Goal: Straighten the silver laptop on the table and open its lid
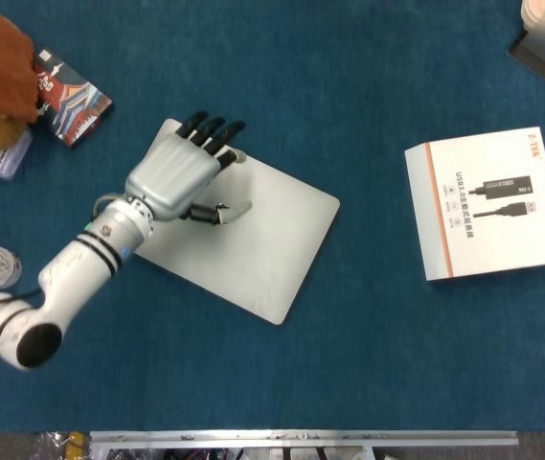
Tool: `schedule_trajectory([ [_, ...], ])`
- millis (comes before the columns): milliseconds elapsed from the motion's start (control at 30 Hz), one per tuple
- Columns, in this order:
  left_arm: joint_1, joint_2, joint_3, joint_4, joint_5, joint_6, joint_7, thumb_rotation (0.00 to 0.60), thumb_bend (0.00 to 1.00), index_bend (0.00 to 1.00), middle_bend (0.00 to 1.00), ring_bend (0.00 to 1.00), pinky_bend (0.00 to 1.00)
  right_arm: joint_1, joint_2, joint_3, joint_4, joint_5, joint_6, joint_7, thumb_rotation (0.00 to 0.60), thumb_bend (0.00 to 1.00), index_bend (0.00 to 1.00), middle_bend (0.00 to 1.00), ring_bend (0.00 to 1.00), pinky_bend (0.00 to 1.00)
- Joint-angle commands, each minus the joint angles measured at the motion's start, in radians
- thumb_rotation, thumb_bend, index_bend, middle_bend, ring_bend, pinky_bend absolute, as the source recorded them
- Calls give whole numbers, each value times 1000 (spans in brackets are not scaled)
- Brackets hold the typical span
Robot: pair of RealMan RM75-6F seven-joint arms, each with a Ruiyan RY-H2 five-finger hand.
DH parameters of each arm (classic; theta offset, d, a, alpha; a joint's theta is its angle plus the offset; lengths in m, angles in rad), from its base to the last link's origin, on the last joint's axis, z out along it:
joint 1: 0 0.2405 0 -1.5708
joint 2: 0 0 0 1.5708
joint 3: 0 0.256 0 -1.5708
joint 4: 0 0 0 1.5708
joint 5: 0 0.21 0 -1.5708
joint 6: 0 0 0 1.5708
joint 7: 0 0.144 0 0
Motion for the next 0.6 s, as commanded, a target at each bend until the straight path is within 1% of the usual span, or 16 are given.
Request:
schedule_trajectory([
  [33,-45,-18,-12,67,-68,-46,-29,0,212,224,0,0,0,1,1,0,-7,1,-2,-7,600,252,16,174,88,74],
  [200,-76,-58,-9,164,-96,-70,-69,0,213,227,0,0,0,3,0,0,-15,5,-9,-18,600,252,16,174,88,74],
  [600,-110,-139,20,350,-76,-97,-173,0,210,224,0,0,0,5,-2,-2,-32,7,-17,-45,600,252,16,174,88,74],
])
